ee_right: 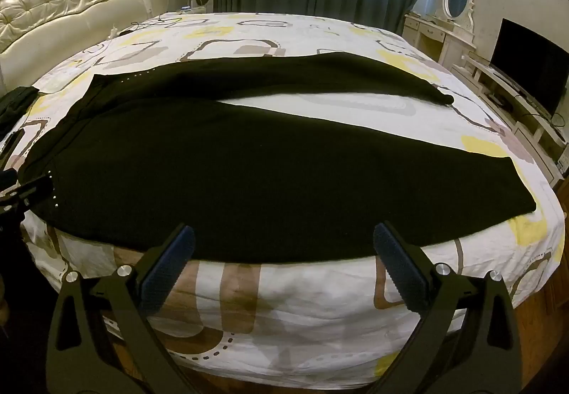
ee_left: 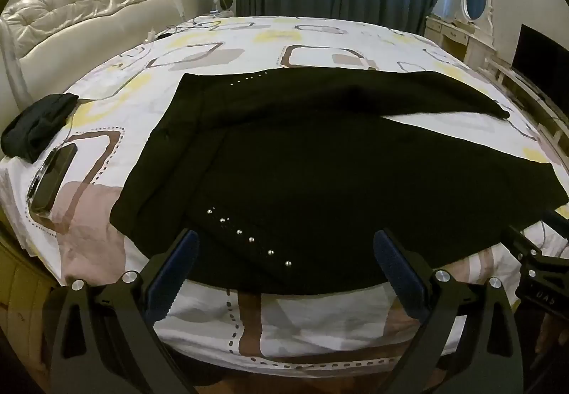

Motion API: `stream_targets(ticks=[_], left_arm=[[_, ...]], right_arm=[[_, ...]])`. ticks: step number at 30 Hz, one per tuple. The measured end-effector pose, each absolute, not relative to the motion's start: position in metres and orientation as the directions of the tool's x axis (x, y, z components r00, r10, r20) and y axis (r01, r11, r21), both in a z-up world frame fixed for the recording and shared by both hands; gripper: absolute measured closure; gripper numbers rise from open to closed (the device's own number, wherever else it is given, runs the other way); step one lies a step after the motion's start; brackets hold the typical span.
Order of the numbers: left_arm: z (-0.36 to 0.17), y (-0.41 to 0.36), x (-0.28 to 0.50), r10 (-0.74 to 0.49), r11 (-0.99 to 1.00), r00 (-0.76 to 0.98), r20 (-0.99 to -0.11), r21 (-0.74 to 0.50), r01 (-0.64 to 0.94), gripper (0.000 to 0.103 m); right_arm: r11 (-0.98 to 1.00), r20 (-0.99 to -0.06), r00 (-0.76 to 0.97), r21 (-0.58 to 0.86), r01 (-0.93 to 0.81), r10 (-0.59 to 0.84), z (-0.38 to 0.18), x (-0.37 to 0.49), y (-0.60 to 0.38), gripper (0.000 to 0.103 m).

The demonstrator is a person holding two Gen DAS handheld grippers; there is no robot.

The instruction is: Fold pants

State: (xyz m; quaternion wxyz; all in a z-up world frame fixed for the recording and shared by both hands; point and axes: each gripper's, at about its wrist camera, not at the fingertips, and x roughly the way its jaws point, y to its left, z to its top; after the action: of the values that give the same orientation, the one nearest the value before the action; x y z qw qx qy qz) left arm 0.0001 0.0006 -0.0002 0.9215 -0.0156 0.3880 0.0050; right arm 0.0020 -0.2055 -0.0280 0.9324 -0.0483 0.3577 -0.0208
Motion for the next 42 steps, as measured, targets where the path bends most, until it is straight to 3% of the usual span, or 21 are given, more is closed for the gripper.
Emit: stream_targets(ticks=[42], left_arm=[[-0.012,-0.012,-0.004,-0.001,1.0,0.683,-0.73,-0.018,-0.018,0.005]], right_arm=[[0.994,-0.664,0.744,-0.107,0.004,-0.075,-0.028,0.002,-0.206,0.002]])
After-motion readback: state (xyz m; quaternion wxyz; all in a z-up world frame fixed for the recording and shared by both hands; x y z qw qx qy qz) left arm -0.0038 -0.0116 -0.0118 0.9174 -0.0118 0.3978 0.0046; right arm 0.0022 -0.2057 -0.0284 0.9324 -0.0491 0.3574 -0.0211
